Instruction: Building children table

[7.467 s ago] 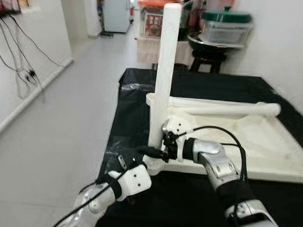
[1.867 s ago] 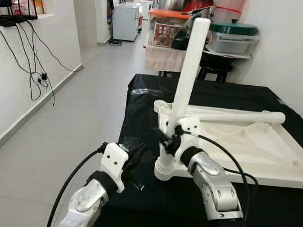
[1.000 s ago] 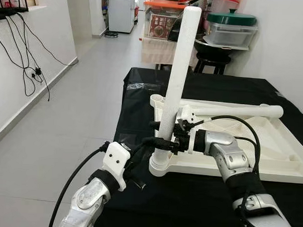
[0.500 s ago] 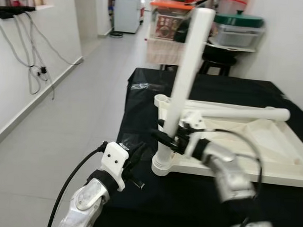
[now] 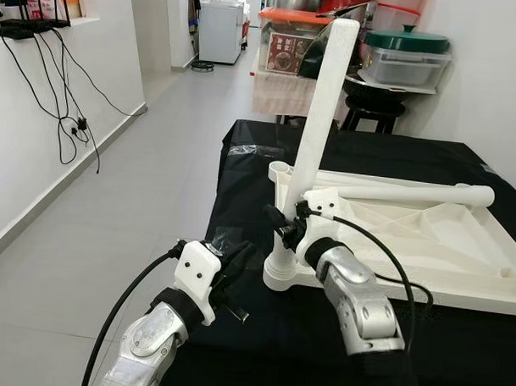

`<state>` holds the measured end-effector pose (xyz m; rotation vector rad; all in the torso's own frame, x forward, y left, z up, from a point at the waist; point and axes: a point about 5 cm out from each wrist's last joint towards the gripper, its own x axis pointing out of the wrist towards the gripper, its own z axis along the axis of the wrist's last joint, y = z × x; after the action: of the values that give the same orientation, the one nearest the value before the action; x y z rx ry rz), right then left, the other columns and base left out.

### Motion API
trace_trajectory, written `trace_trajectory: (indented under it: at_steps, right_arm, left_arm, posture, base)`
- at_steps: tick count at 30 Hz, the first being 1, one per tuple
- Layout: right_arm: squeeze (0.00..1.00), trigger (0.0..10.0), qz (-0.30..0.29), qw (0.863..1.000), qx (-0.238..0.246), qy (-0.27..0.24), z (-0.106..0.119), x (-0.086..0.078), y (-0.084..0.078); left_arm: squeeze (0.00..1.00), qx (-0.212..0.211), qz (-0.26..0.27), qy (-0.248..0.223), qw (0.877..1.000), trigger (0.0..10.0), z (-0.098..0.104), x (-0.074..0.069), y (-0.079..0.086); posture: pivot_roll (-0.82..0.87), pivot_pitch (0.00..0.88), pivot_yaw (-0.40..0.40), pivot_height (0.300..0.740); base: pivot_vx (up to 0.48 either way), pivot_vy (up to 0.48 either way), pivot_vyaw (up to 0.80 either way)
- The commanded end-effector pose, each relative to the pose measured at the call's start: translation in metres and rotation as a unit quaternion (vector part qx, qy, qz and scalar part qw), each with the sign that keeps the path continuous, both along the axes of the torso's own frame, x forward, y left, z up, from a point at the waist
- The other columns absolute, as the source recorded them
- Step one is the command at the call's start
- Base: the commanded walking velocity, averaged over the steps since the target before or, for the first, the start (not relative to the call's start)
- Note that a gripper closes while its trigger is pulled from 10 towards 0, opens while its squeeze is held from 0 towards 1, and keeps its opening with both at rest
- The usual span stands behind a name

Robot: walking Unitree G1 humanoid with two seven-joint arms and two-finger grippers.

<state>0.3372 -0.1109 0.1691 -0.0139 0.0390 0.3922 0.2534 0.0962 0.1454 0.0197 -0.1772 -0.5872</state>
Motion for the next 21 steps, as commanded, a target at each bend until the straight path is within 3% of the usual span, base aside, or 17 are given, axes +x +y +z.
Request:
trace_trajectory:
  at_steps: [1, 3, 4, 6, 8, 9, 13, 16, 21]
  right_arm:
    - [1.0, 10.0, -0.004, 1.0, 0.0, 0.008, -0.003, 0.002, -0.006]
    - [1.0, 10.0, 0.091, 0.995, 0.017, -0.026, 0.015, 0.008, 0.0]
    - [1.0, 10.0, 0.091, 0.995, 0.017, -0.026, 0.015, 0.008, 0.0]
    - [0.95, 10.0, 0.169, 0.984, 0.008, -0.053, 0.027, 0.014, -0.004]
    - [0.95, 10.0, 0.184, 0.981, 0.006, -0.055, 0.028, 0.015, -0.005]
    - [0.01, 10.0, 0.206, 0.977, -0.005, -0.059, 0.03, 0.017, -0.007]
    - [0.0, 10.0, 0.29, 0.955, -0.054, -0.045, 0.025, 0.02, -0.015]
    - [0.0, 10.0, 0.326, 0.943, -0.059, -0.026, 0.02, 0.02, -0.018]
    - [0.0, 10.0, 0.333, 0.941, -0.058, -0.003, 0.011, 0.024, -0.024]
  left_arm:
    - [0.0, 0.004, -0.001, 0.004, 1.0, 10.0, -0.002, 0.001, 0.0]
    - [0.0, 0.006, -0.004, 0.003, 1.0, 10.0, -0.002, 0.0, -0.001]
    - [0.0, 0.006, -0.004, 0.003, 1.0, 10.0, -0.002, 0.0, -0.001]
    - [0.0, 0.005, -0.005, 0.002, 1.0, 10.0, -0.001, -0.002, -0.001]
    - [0.0, 0.004, -0.006, 0.002, 1.0, 10.0, -0.001, -0.003, 0.0]
    - [0.0, 0.002, -0.007, 0.003, 1.0, 10.0, -0.001, -0.004, 0.0]
    - [0.0, 0.004, -0.014, 0.01, 1.0, 10.0, -0.001, -0.01, 0.002]
    - [0.0, 0.009, -0.011, 0.011, 1.0, 10.0, -0.002, -0.013, 0.006]
    - [0.0, 0.01, -0.009, 0.008, 1.0, 10.0, 0.001, -0.02, 0.009]
  posture:
    - [0.04, 0.0, -0.085, 0.74]
    - [0.04, 0.0, -0.085, 0.74]
    - [0.04, 0.0, -0.085, 0.74]
    - [0.05, 0.0, -0.089, 0.74]
    - [0.05, 0.0, -0.089, 0.74]
    - [0.05, 0.0, -0.092, 0.74]
    - [0.07, 0.0, -0.095, 0.74]
    - [0.08, 0.0, -0.098, 0.74]
    - [0.09, 0.0, -0.101, 0.74]
  base:
    - [0.0, 0.0, 0.0]
    - [0.0, 0.0, 0.0]
    - [0.0, 0.0, 0.0]
    - [0.0, 0.0, 0.0]
    - [0.0, 0.0, 0.0]
    - [0.0, 0.0, 0.0]
    - [0.0, 0.0, 0.0]
    - [0.0, 0.0, 0.0]
    - [0.0, 0.0, 0.0]
